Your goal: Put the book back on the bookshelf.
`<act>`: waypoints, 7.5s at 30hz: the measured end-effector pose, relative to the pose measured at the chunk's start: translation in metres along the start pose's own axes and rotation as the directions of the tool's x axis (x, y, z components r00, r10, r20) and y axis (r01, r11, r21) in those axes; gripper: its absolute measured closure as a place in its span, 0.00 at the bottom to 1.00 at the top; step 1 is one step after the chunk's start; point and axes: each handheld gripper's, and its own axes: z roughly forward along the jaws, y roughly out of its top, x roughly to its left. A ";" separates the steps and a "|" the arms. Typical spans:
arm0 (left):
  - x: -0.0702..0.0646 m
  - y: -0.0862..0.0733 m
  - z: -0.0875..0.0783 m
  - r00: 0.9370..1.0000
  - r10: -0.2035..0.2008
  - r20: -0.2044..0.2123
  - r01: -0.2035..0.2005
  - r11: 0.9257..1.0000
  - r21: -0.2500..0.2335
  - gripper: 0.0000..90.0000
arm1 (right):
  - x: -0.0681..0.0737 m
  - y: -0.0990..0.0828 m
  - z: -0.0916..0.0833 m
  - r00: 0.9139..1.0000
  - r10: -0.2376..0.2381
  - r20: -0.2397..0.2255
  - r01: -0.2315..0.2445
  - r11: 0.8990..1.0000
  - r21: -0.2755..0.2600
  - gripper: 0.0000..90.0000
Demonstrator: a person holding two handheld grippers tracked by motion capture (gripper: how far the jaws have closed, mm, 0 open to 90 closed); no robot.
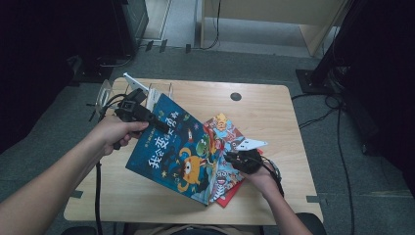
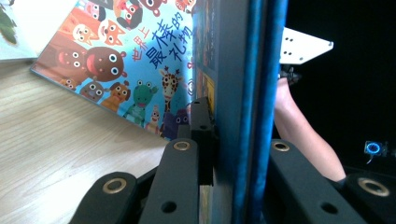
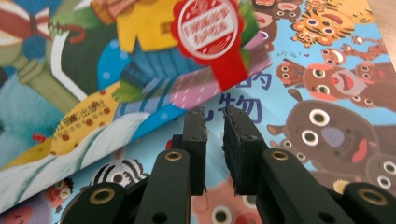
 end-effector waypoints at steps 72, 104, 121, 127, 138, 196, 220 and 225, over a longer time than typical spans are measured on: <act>0.054 -0.103 -0.120 0.982 -0.155 -0.109 0.142 0.983 -0.116 0.90 | -0.020 0.018 0.035 0.996 -0.055 0.068 0.055 0.998 0.003 0.54; 0.079 -0.108 -0.166 0.957 -0.228 -0.180 0.195 0.964 -0.183 0.90 | -0.019 0.017 0.036 0.996 -0.053 0.068 0.054 0.999 -0.001 0.53; 0.099 -0.096 -0.187 0.936 -0.272 -0.224 0.224 0.950 -0.217 0.91 | -0.019 0.017 0.036 0.996 -0.055 0.068 0.055 0.998 -0.002 0.53; 0.100 -0.088 -0.191 0.928 -0.279 -0.245 0.228 0.949 -0.218 0.91 | -0.019 0.017 0.035 0.996 -0.056 0.069 0.056 0.998 -0.002 0.53; 0.101 -0.080 -0.203 0.912 -0.298 -0.283 0.238 0.944 -0.227 0.91 | -0.018 0.014 0.034 0.996 -0.048 0.073 0.050 0.999 -0.018 0.53; 0.108 0.017 -0.212 0.876 -0.297 -0.380 0.236 0.951 -0.199 0.91 | -0.007 0.005 0.021 0.999 -0.039 0.010 0.039 0.998 -0.051 0.52; 0.128 0.070 -0.201 0.865 -0.298 -0.404 0.253 0.954 -0.162 0.92 | -0.003 -0.003 0.015 0.999 -0.049 0.016 0.050 0.998 -0.044 0.52; 0.131 0.069 -0.202 0.866 -0.300 -0.399 0.245 0.952 -0.186 0.91 | -0.002 -0.003 0.018 0.998 -0.060 0.013 0.061 0.997 -0.042 0.52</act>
